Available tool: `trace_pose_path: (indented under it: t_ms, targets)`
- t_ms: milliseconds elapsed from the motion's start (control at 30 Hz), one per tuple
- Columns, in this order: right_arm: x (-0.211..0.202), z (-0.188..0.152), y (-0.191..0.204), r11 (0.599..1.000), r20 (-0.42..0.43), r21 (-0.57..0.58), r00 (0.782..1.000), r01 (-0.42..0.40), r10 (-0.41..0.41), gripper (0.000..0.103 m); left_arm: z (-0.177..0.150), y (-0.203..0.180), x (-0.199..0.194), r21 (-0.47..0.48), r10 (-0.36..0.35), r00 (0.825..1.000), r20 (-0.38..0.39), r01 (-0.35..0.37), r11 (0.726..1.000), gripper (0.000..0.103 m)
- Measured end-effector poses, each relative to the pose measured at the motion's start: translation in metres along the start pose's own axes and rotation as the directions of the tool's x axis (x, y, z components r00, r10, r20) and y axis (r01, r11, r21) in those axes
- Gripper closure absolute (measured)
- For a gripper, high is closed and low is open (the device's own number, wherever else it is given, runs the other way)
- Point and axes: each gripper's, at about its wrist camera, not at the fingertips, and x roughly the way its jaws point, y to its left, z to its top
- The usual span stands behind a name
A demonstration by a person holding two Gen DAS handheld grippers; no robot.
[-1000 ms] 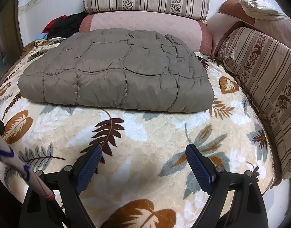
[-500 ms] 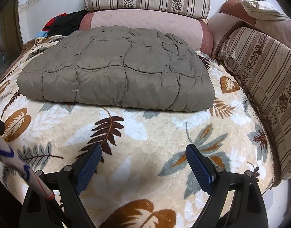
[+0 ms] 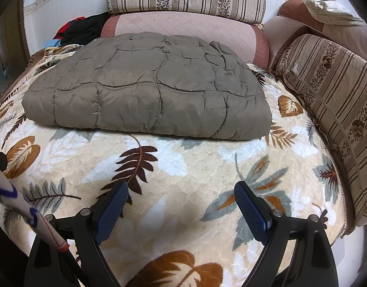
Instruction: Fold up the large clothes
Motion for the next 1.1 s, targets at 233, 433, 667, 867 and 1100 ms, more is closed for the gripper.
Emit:
trace_pose_path:
  t_ms: [233,433,667,867,1100]
  targets:
    - [-0.0007,0.0000,0.0015,1.000,0.001,0.000,1.000,0.001,-0.001,0.010,-0.0005,0.0006,0.0010,-0.003,0.005,1.000,0.001,-0.005,1.000,0.000]
    - [-0.0008,-0.0001,0.0019,1.000,0.002,0.000,1.000,0.001,-0.001,0.010,-0.0001,0.0017,0.0015,-0.007,0.003,1.000,-0.009,-0.003,1.000,0.000]
    - [0.0006,-0.0007,0.0035,1.000,0.000,-0.005,1.000,0.000,0.000,0.010,-0.0008,0.0016,0.0021,-0.007,0.005,1.000,-0.012,-0.005,1.000,0.000]
    - [0.0009,-0.0008,0.0039,1.000,0.000,-0.004,1.000,-0.001,0.001,0.010,-0.0005,0.0014,0.0036,-0.005,0.007,1.000,-0.015,-0.008,1.000,0.000]
    - [0.0015,-0.0012,0.0045,1.000,0.003,-0.004,1.000,-0.003,0.003,0.010,-0.0018,0.0011,0.0050,-0.003,0.005,1.000,-0.020,-0.005,1.000,0.000]
